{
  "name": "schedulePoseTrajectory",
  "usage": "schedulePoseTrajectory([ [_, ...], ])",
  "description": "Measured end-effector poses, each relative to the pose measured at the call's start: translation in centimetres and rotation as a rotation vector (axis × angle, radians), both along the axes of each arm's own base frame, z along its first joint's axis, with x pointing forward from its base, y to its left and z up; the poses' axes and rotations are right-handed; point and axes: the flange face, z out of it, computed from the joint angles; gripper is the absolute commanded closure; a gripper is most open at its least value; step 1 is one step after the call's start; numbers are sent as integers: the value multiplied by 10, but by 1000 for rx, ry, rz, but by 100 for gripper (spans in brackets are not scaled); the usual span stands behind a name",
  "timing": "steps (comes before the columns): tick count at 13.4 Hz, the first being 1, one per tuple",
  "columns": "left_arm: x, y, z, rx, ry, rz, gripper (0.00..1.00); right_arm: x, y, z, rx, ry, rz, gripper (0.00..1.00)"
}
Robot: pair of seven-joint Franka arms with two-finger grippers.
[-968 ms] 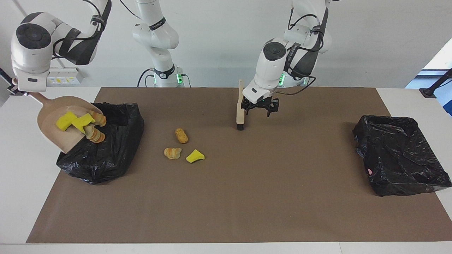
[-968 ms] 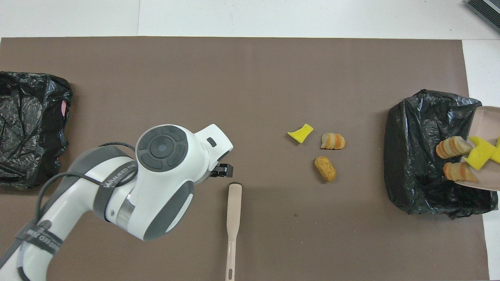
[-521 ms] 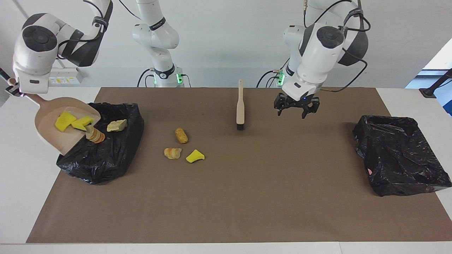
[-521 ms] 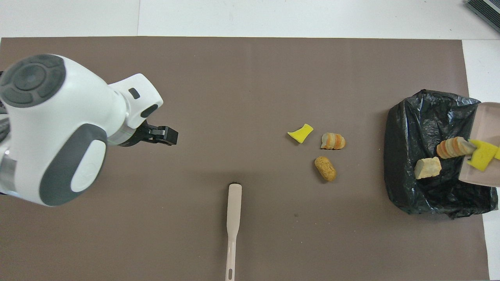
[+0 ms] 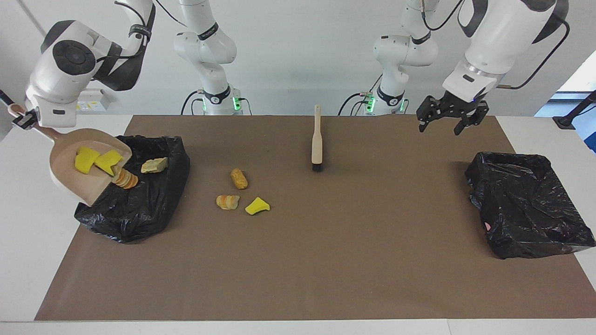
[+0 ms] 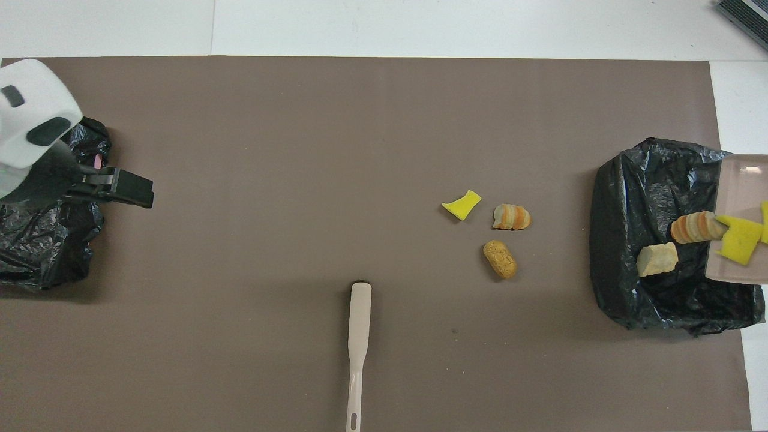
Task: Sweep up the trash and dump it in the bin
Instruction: 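Tip the dustpan further with the right gripper to dump the pieces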
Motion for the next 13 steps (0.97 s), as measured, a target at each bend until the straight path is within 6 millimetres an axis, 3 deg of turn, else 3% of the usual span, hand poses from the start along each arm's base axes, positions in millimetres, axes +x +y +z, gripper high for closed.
schedulePoseTrajectory([
  [2, -13, 11, 15, -1, 5, -10, 0, 3, 7, 3, -16, 12, 1, 100],
  [6, -30, 16, 38, -8, -23, -13, 0, 7, 22, 5, -36, 31, 8, 100],
  [13, -32, 27, 40, -8, -22, 8, 0, 6, 28, 25, -78, 49, -38, 100],
])
